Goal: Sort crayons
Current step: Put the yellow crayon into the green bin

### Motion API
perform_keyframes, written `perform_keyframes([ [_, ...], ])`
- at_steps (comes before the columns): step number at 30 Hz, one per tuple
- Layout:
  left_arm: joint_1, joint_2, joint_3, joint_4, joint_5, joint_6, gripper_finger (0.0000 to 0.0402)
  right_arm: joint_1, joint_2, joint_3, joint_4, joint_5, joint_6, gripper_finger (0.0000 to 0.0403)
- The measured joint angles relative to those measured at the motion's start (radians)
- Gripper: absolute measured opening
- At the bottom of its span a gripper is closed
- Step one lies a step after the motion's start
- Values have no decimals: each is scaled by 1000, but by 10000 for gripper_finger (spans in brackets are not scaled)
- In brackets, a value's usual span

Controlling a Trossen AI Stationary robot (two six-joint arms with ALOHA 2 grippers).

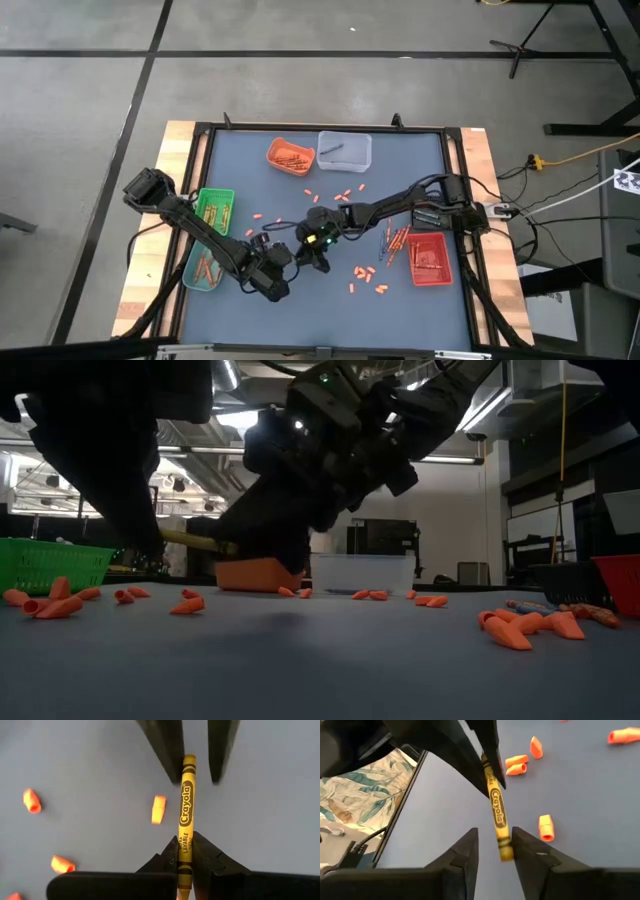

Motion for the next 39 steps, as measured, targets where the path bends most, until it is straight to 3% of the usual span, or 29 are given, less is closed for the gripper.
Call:
perform_keyframes([
  [7,17,-26,14,-104,49,-87,10,-60,-109,-1,-291,9,-108,117],
  [11,27,-66,29,-209,14,-178,9,-69,-188,-2,-503,96,-197,116],
  [16,35,-140,29,-437,-59,-402,9,-58,-306,-1,-749,265,-278,115],
  [21,44,-171,28,-726,-39,-650,9,-39,-427,-1,-937,344,-300,115],
  [24,40,-168,28,-846,1,-746,9,-24,-505,-40,-967,383,-300,115],
  [30,40,-168,25,-947,34,-844,9,10,-697,-246,-946,440,-207,115],
  [39,44,-168,-80,-950,70,-883,22,26,-883,-460,-907,470,-35,115],
])
